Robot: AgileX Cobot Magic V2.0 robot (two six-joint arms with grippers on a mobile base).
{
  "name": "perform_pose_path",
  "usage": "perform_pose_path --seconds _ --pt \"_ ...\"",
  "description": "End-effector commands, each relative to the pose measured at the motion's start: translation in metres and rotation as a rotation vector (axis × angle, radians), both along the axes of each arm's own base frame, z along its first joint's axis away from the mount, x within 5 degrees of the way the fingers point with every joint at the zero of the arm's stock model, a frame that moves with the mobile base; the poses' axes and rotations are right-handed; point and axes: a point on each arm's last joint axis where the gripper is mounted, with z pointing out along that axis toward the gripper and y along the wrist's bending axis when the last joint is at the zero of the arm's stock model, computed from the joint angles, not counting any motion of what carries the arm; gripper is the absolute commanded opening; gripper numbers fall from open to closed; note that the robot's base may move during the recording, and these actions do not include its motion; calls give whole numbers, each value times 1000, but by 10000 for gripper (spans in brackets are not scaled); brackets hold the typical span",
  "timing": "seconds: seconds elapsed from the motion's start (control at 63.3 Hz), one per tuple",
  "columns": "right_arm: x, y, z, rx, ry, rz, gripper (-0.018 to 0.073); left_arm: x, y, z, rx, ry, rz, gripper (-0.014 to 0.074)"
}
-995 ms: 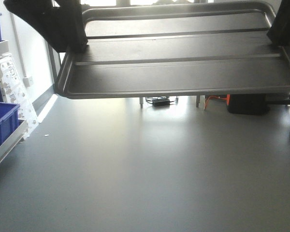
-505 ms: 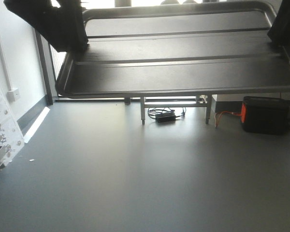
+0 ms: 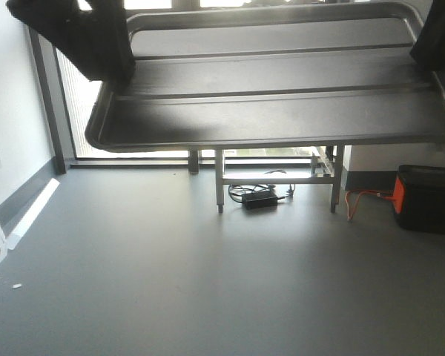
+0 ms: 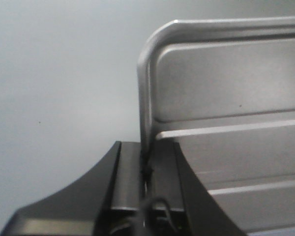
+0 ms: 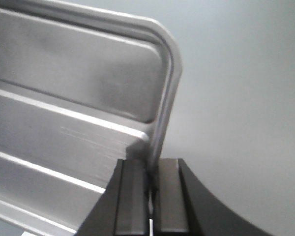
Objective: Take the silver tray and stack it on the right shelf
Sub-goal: 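Hold the silver tray level with both grippers while the base drives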
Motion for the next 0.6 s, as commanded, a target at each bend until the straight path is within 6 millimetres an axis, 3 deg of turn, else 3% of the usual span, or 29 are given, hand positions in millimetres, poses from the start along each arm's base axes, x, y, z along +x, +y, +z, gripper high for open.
perform_pose_path --seconds 0.0,0.584 --pt "0 -1 18 31 -111 24 57 -3 1 24 -61 -93 -36 -100" --pt "0 -1 18 31 -110 24 57 -1 2 23 -55 -98 -32 -100"
